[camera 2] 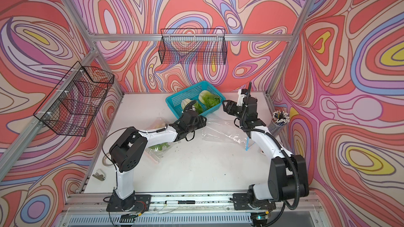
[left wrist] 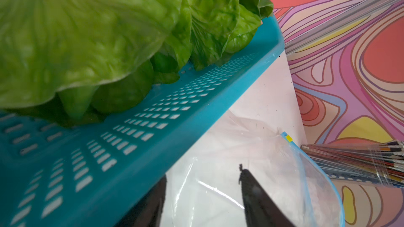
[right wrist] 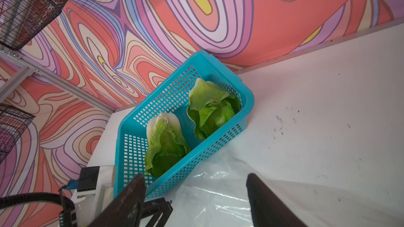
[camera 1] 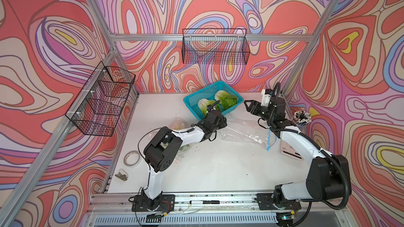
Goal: Open the zip-top bag and take out the chinese cabbages
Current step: Place the Chinese cabbage in the basket.
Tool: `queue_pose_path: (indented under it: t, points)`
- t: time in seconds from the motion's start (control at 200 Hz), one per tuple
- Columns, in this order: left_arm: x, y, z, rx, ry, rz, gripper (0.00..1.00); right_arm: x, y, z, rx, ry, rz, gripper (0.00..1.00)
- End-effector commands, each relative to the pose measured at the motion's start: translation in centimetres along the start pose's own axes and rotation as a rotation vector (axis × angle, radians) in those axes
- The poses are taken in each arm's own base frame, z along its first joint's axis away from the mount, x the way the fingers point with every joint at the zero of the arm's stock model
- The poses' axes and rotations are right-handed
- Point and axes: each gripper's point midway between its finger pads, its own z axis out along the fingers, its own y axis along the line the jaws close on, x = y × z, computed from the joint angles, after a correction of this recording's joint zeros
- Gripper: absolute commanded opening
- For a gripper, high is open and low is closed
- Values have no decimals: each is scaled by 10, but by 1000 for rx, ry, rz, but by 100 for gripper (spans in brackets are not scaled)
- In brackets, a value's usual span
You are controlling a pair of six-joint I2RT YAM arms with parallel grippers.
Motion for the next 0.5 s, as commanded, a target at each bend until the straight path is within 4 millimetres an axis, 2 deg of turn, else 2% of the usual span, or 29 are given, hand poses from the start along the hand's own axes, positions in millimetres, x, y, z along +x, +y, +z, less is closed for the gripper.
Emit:
queue_pose_path:
  t: [0.0,0.1,0.185,0.225,0.316,0.401,0.491]
  points:
    - [-18,-7,-31,-25,-36,63,82,-5,14,-5,-79,-24,-27,76]
    - [-32,-4,-59,-63,-77,122,99,-1,22,-7,-131,-26,-13,76]
    - [-47,2,-90,-109,-136,194,100,4,28,-8,-175,-21,13,75]
    - [-53,12,-107,-166,-160,242,100,8,32,-8,-192,-13,30,75]
    - [-71,44,-144,-327,-210,342,100,24,51,-7,-228,5,34,74]
    - [-89,87,-170,-442,-189,350,100,53,83,1,-263,46,2,74]
    - [-96,133,-190,-521,-121,347,100,89,119,12,-312,115,-15,72]
